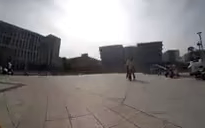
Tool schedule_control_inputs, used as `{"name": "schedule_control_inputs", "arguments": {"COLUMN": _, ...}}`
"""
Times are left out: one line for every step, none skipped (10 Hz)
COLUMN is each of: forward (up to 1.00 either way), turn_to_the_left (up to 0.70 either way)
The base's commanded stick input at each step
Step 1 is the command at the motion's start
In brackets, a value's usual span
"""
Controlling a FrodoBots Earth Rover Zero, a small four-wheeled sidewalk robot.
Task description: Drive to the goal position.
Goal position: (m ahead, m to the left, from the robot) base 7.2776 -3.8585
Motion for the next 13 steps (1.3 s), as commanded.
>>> {"name": "schedule_control_inputs", "arguments": {"forward": 1.0, "turn_to_the_left": 0.0}}
{"name": "schedule_control_inputs", "arguments": {"forward": 1.0, "turn_to_the_left": 0.0}}
{"name": "schedule_control_inputs", "arguments": {"forward": 1.0, "turn_to_the_left": 0.0}}
{"name": "schedule_control_inputs", "arguments": {"forward": 1.0, "turn_to_the_left": 0.0}}
{"name": "schedule_control_inputs", "arguments": {"forward": 1.0, "turn_to_the_left": 0.0}}
{"name": "schedule_control_inputs", "arguments": {"forward": 1.0, "turn_to_the_left": 0.0}}
{"name": "schedule_control_inputs", "arguments": {"forward": 1.0, "turn_to_the_left": 0.0}}
{"name": "schedule_control_inputs", "arguments": {"forward": 1.0, "turn_to_the_left": 0.0}}
{"name": "schedule_control_inputs", "arguments": {"forward": 0.0, "turn_to_the_left": 0.0}}
{"name": "schedule_control_inputs", "arguments": {"forward": 0.0, "turn_to_the_left": 0.0}}
{"name": "schedule_control_inputs", "arguments": {"forward": 0.0, "turn_to_the_left": 0.0}}
{"name": "schedule_control_inputs", "arguments": {"forward": 0.0, "turn_to_the_left": 0.0}}
{"name": "schedule_control_inputs", "arguments": {"forward": 0.0, "turn_to_the_left": 0.0}}
